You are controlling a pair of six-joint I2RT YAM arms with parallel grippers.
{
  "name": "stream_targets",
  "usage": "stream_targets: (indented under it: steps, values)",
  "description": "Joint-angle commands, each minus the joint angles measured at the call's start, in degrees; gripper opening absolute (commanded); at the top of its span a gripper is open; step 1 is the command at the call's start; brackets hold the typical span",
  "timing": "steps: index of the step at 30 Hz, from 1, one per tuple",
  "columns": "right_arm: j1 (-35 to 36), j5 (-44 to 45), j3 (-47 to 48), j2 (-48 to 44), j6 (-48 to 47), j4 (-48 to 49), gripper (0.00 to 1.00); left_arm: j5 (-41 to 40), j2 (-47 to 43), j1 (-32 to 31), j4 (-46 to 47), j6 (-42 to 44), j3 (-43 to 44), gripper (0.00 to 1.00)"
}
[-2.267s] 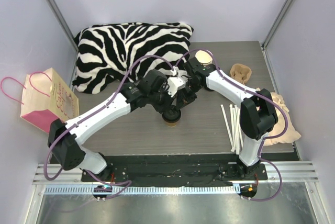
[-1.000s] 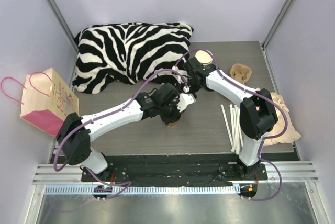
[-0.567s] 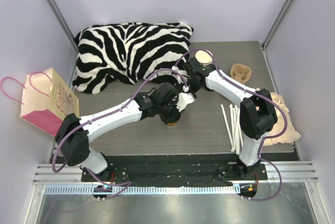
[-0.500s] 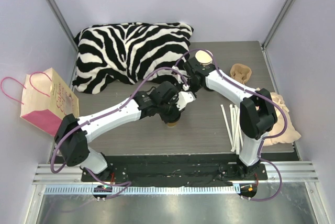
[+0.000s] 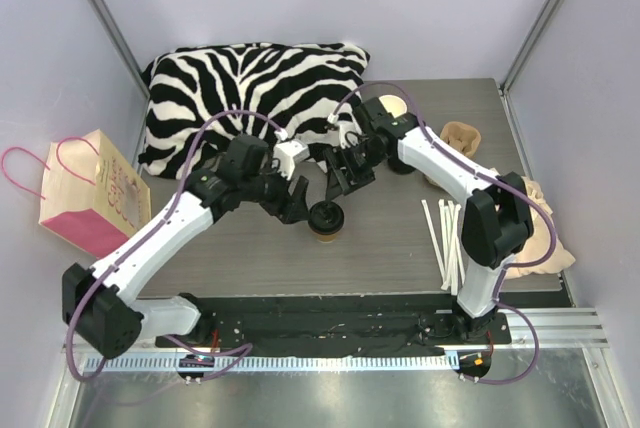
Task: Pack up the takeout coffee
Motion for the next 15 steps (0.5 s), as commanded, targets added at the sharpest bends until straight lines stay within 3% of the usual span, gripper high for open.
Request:
stream_targets:
  steps: [1, 7, 11, 15]
  values:
    - [-0.6, -0.4, 1.3, -6.9, -1.7, 0.2, 0.71, 6.0, -7.6, 2.5, 4.7, -9.0, -4.6, 0.71]
    - [1.8, 1.8, -11.0, -14.7, -3.5, 3.2, 0.88, 8.7, -12.3, 7.5, 8.5, -16.2, -8.4, 0.77]
    - [7.5, 13.3, -17.7, -17.5, -5.4, 7.4, 0.89, 8.9, -12.3, 10.6, 9.6, -19.3, -8.2, 0.77]
    - [9.3, 16.4, -20.2, -16.5, -4.5, 10.1, 0.89, 4.9, -12.4, 11.2, 8.9, -20.2, -10.7, 0.76]
